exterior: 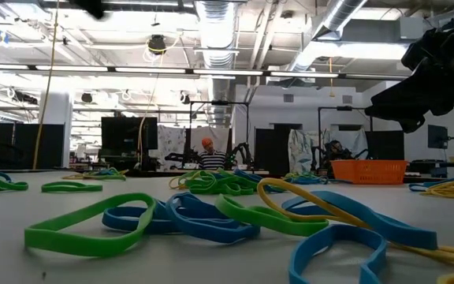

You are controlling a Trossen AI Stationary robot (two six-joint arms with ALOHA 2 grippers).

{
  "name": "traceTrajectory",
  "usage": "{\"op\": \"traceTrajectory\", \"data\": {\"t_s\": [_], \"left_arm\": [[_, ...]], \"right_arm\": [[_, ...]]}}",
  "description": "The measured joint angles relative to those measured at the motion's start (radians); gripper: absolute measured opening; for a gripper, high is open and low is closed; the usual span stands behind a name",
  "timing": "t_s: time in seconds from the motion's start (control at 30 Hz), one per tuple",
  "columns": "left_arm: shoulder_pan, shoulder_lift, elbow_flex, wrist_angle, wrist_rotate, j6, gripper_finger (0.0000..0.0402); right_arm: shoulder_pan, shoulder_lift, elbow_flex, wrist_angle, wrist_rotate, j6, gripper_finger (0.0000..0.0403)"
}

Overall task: Sort rubber bands into baskets
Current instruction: Put the yellow rubber band into the yellow bin

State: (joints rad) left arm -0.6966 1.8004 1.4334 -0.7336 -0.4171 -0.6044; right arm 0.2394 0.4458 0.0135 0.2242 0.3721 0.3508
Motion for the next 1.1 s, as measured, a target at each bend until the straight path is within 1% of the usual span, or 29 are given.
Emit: {"op": "traceTrajectory", "data": {"t_s": [0.07,0.23,0.33,0.43,0.53,0.57,0.83,1.1], "left_arm": [[0.038,0.0,-0.023,0.064,0.009,0.054,0.0206],[0.093,0.0,-0.031,0.084,0.014,0.112,0.0206],[0.111,0.001,-0.031,0.138,0.012,0.158,0.0206],[0.126,0.022,-0.031,0.226,0.033,0.222,0.0206],[0.138,0.071,-0.03,0.313,0.072,0.275,0.0206],[0.139,0.088,-0.03,0.311,0.074,0.287,0.0206],[0.159,0.195,-0.031,0.338,0.117,0.3,0.0206],[0.166,0.282,-0.031,0.471,0.162,0.335,0.0206]], "right_arm": [[0.0,0.0,0.0,-0.001,0.0,0.0,0.0179],[0.0,0.0,0.0,-0.006,0.0,-0.008,0.0179],[0.0,0.0,0.0,-0.007,0.0,-0.008,0.0179],[0.0,0.0,0.0,-0.006,0.0,-0.009,0.0179],[0.0,0.0,0.0,-0.006,-0.001,-0.011,0.0179],[0.0,0.0,0.0,-0.004,-0.001,-0.011,0.0179],[0.0,0.006,0.0,-0.003,-0.001,-0.011,0.0179],[0.0,0.006,0.0,-0.004,0.0,-0.011,0.0179]]}}
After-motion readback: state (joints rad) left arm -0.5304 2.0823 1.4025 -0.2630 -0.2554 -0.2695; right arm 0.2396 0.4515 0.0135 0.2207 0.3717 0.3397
